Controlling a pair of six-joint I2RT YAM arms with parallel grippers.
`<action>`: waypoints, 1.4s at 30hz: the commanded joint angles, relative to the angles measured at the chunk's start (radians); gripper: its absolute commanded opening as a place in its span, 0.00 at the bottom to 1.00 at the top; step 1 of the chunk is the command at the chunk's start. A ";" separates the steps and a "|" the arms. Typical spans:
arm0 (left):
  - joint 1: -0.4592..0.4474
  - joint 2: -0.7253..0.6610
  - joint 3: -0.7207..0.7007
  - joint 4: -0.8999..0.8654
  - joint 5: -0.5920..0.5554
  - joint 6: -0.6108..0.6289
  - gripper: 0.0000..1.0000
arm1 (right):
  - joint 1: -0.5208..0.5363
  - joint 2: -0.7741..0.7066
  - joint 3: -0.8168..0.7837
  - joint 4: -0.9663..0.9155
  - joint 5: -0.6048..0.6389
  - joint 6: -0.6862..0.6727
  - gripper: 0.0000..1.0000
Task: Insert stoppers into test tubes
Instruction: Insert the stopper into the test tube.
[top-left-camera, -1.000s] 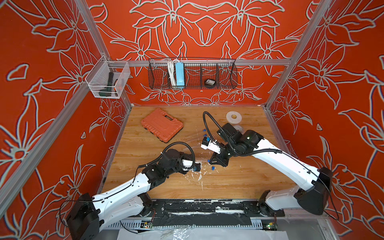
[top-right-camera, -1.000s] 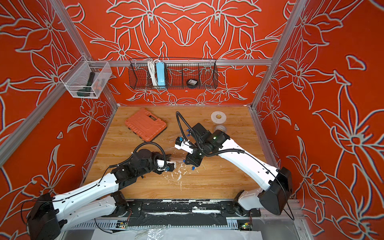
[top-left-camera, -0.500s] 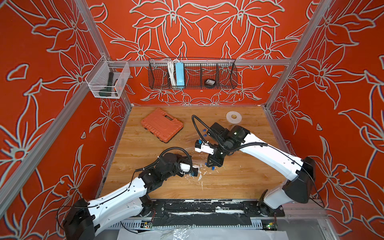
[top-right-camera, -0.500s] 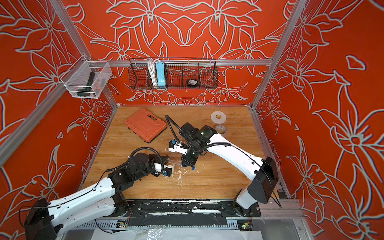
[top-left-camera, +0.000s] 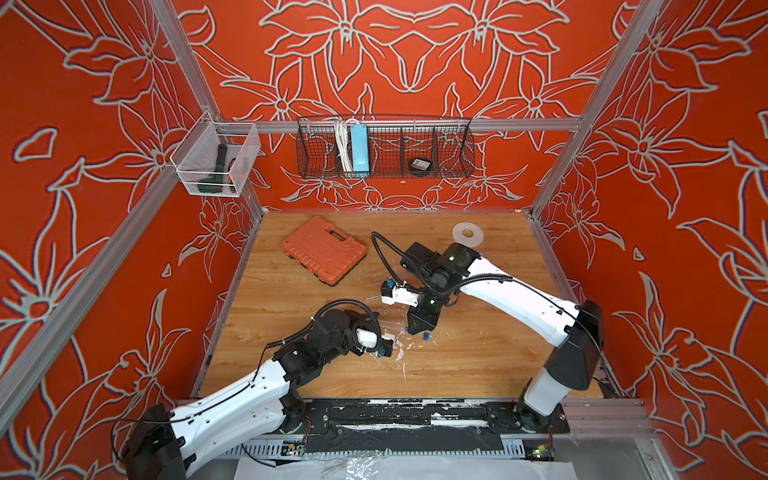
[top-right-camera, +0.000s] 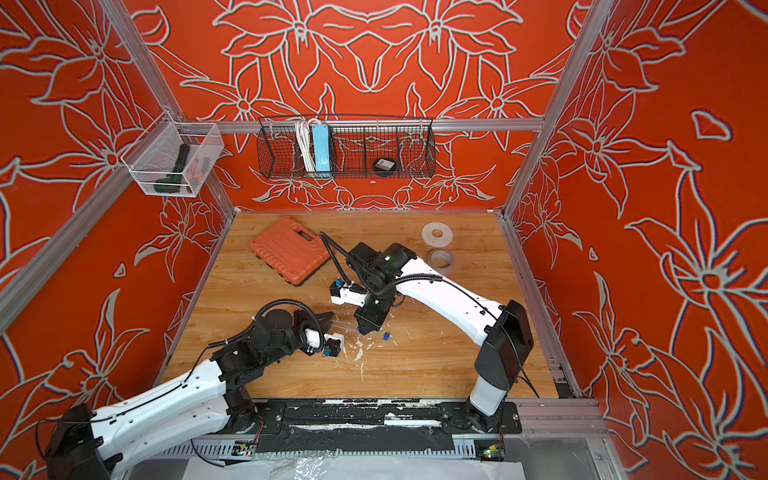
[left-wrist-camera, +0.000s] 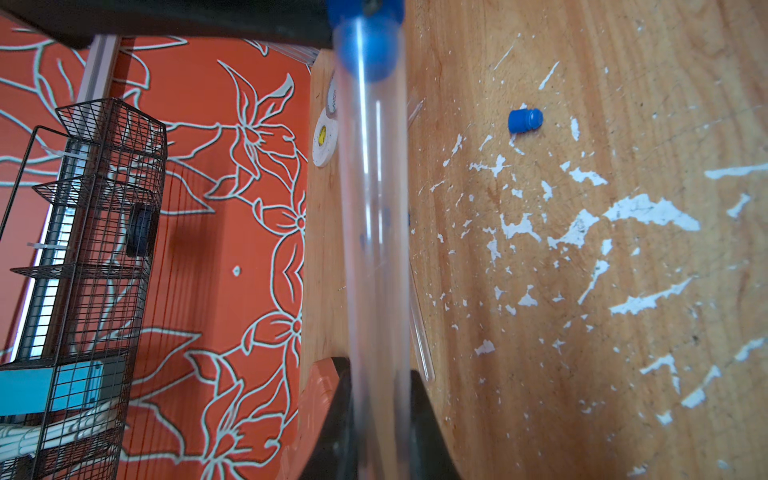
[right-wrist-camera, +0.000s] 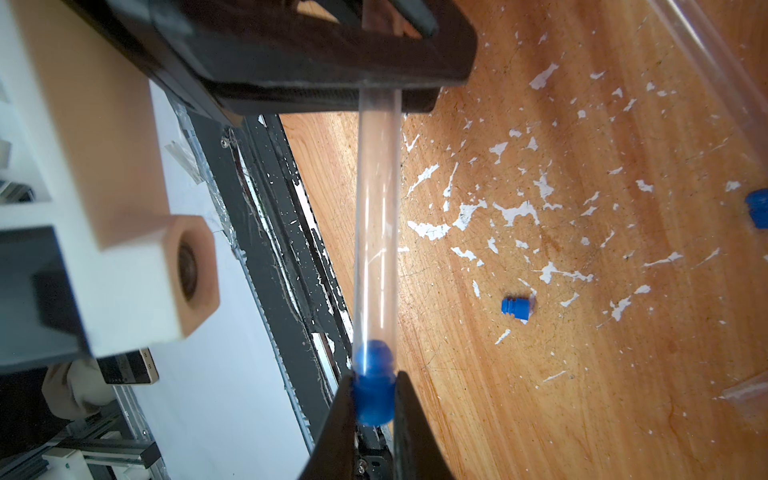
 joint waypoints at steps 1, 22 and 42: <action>-0.055 -0.023 -0.010 0.027 0.328 0.068 0.00 | -0.013 0.029 0.066 0.441 -0.026 0.037 0.05; -0.055 -0.033 -0.024 0.049 0.428 0.056 0.00 | 0.028 0.088 0.097 0.645 -0.042 -0.001 0.10; -0.049 0.150 0.065 -0.150 0.011 0.005 0.00 | -0.111 -0.599 -0.548 0.720 0.043 0.174 0.51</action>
